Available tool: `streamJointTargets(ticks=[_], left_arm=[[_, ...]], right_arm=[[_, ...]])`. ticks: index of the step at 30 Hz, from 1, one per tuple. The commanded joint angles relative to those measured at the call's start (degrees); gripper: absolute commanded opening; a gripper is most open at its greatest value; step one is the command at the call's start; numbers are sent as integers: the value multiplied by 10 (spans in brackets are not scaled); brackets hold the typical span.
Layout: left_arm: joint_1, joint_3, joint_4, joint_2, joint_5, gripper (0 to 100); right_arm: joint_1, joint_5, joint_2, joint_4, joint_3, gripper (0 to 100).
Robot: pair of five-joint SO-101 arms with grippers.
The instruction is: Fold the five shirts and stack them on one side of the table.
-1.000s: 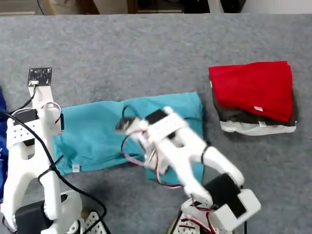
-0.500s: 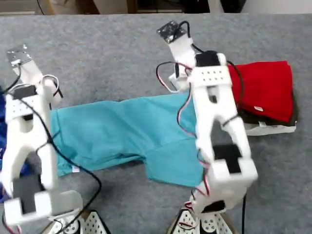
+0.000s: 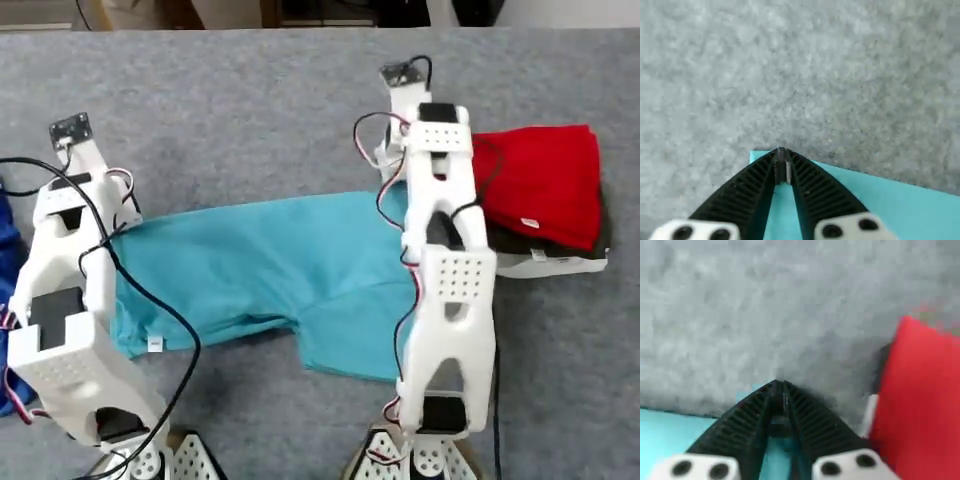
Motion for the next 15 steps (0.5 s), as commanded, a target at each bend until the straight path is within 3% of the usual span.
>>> streamJointTargets(ticks=[1,7,11,15], left_arm=[[-11,-47,11,-19,-11,18],[-6,-86,105,-126,-7,18],[-3,-39,145,-259,-7,18],[-4,77,135,-403,-10,18]], right_arm=[[-21,-4,13,85,-212,3],[-80,21,13,242,-466,3],[-74,76,-94,242,-363,3],[-92,86,-269,240,-135,3]])
